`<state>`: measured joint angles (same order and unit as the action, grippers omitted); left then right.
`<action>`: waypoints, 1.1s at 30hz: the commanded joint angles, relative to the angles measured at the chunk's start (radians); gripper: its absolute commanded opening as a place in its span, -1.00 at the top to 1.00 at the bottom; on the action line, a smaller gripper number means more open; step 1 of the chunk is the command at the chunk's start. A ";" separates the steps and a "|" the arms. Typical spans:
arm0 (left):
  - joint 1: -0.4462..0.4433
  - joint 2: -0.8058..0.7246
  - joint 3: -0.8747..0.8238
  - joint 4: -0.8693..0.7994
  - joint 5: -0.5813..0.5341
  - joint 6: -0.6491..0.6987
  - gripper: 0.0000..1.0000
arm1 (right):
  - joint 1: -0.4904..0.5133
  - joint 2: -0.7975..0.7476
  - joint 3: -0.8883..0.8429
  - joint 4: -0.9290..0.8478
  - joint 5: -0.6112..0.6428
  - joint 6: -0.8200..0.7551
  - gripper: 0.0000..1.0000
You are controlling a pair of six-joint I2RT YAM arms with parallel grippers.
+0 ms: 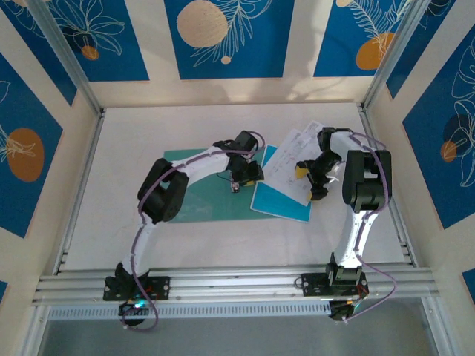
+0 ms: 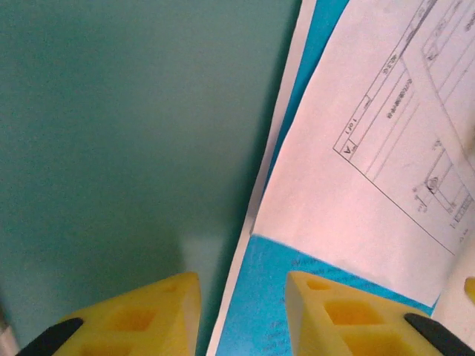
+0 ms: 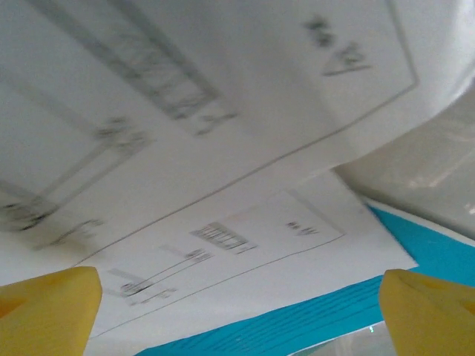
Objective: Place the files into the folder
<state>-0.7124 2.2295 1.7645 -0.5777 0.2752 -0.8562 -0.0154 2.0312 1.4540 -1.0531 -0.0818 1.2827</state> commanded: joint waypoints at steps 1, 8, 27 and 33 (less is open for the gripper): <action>0.019 -0.115 0.012 -0.094 -0.059 0.001 0.30 | 0.009 -0.046 0.068 -0.019 0.055 -0.061 -0.84; 0.143 -0.213 -0.200 -0.060 -0.053 -0.003 0.35 | -0.007 0.082 0.206 0.013 0.036 -0.126 -0.45; 0.236 -0.199 -0.387 -0.026 -0.080 0.097 0.37 | 0.135 0.276 0.332 -0.213 0.068 -0.495 -0.39; 0.221 -0.228 -0.341 -0.028 -0.079 0.094 0.35 | 0.171 0.247 0.301 -0.168 0.059 -0.538 -0.39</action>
<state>-0.4828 2.0106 1.3907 -0.6140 0.2081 -0.7784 0.1421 2.2807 1.7779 -1.2388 -0.0414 0.7998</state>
